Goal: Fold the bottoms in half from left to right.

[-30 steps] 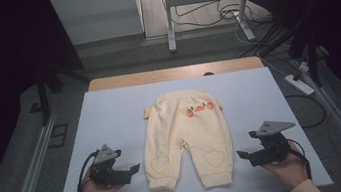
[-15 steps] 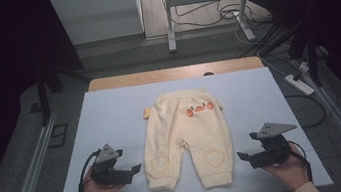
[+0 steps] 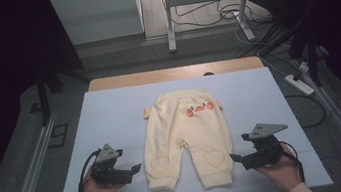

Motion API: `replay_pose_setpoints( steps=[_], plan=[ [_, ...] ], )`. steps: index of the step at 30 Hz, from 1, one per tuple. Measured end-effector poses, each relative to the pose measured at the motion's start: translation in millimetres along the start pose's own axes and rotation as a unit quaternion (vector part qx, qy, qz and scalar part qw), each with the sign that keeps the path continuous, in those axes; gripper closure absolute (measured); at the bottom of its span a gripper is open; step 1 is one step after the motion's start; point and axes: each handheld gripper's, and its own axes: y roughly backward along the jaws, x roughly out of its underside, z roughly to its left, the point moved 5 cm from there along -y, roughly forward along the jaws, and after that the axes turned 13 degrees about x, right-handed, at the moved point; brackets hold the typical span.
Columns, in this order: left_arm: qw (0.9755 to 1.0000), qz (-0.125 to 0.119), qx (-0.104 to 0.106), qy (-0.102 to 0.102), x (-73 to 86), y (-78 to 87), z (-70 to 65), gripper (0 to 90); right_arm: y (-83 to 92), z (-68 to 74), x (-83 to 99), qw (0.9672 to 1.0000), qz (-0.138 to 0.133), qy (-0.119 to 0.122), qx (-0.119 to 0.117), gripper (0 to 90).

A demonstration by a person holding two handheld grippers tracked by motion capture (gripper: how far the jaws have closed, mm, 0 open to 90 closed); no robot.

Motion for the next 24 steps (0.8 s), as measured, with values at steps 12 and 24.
replay_pose_setpoints(
  steps=[12, 24],
  plan=[
    [1.0000, -0.001, 0.003, 0.001, -0.5, -2.0, 1.3, 10.9, -10.7, 22.0, -8.6, 0.9996, 0.003, 0.018, -0.019, 15.3],
    [1.0000, 0.001, 0.003, -0.002, -0.7, -2.4, 1.4, 11.5, -16.5, 33.9, -10.4, 0.9991, 0.005, 0.030, -0.029, 15.5]
  ],
)
